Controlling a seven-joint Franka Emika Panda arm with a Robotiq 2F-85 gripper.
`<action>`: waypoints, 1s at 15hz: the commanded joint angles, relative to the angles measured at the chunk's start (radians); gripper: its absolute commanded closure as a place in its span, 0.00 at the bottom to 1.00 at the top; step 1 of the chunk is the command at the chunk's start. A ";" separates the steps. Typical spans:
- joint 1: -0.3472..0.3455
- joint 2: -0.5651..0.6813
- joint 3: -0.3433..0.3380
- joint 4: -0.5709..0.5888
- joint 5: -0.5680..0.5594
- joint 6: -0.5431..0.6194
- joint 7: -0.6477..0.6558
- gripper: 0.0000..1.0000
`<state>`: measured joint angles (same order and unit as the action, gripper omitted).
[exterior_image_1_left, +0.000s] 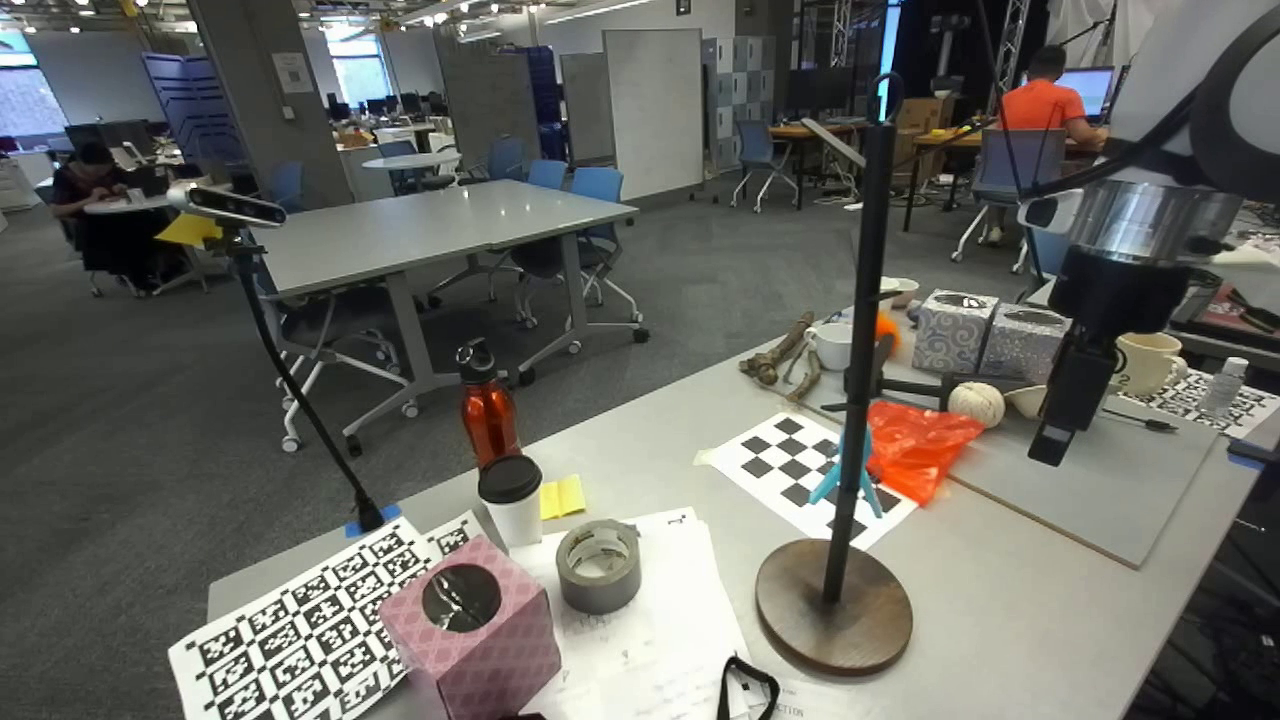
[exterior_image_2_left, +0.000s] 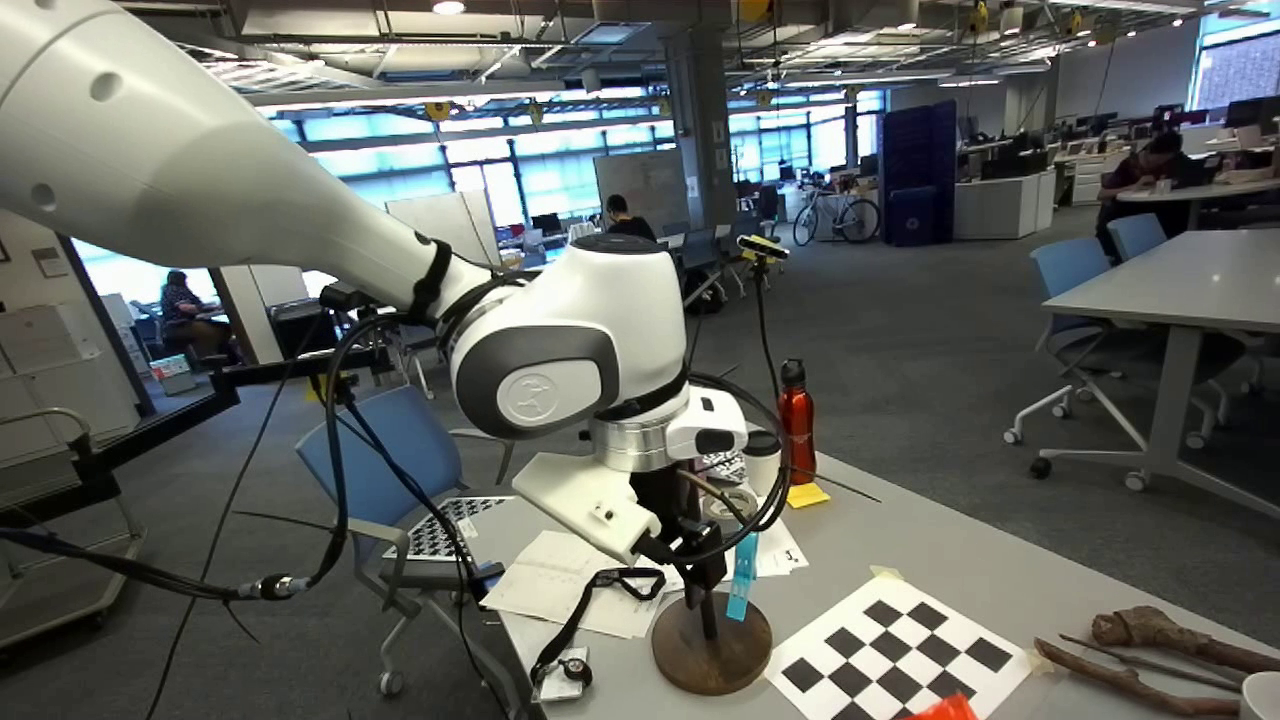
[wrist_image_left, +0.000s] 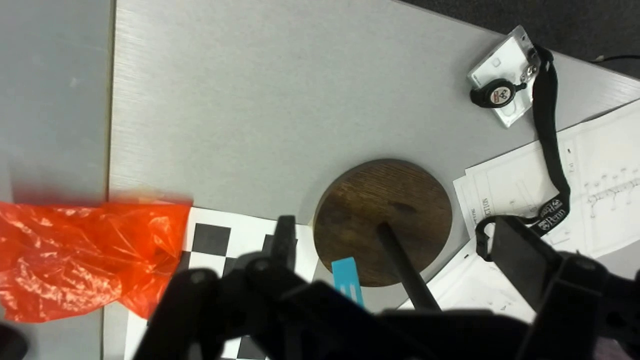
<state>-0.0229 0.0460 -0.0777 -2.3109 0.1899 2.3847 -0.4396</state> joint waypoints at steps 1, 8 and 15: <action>-0.012 0.018 0.019 0.008 0.007 0.029 0.004 0.00; -0.018 0.073 0.065 0.011 0.094 0.161 -0.098 0.00; -0.074 0.136 0.105 0.029 0.268 0.208 -0.350 0.00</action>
<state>-0.0540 0.1414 -0.0008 -2.3102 0.3807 2.5651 -0.6701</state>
